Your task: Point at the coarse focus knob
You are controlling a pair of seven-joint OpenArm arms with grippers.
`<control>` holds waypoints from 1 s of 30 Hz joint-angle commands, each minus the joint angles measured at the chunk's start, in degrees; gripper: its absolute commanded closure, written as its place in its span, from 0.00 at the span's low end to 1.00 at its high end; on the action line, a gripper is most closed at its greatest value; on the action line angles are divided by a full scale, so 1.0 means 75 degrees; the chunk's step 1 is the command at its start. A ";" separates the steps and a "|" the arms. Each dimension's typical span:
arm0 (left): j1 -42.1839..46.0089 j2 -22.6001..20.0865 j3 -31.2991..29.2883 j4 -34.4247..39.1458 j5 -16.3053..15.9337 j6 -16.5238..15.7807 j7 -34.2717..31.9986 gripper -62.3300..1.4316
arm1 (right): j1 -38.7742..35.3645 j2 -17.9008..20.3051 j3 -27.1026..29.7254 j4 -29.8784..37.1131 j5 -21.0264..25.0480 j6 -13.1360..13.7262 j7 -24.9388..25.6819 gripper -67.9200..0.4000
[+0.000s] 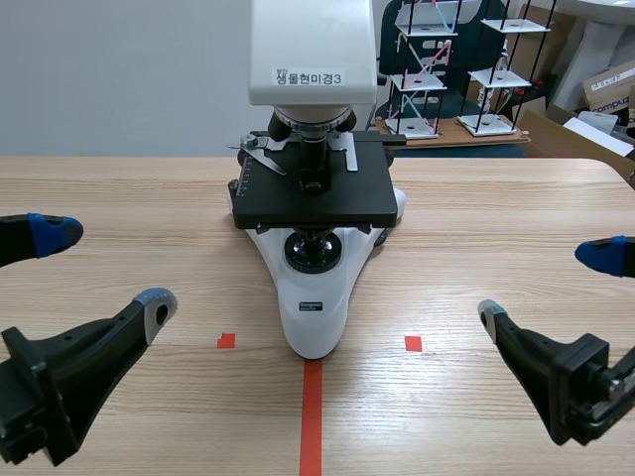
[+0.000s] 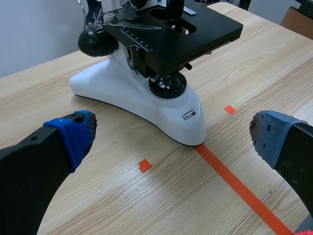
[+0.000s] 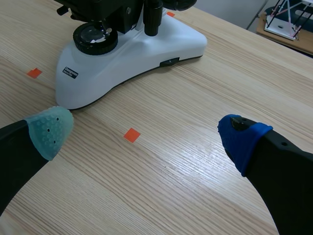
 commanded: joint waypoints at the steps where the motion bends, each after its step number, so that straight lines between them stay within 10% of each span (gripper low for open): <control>1: 0.0055 -0.0003 -0.0020 0.0096 -0.0047 0.0023 -0.0082 0.00 | 0.0003 0.0058 0.0029 0.0079 -0.0009 -0.0032 0.0108 0.00; 30: 0.0058 0.0058 -0.0009 0.0093 -0.0052 0.0044 -0.0082 0.00 | 0.0006 0.0058 0.0029 0.0079 -0.0085 -0.0029 0.0111 0.00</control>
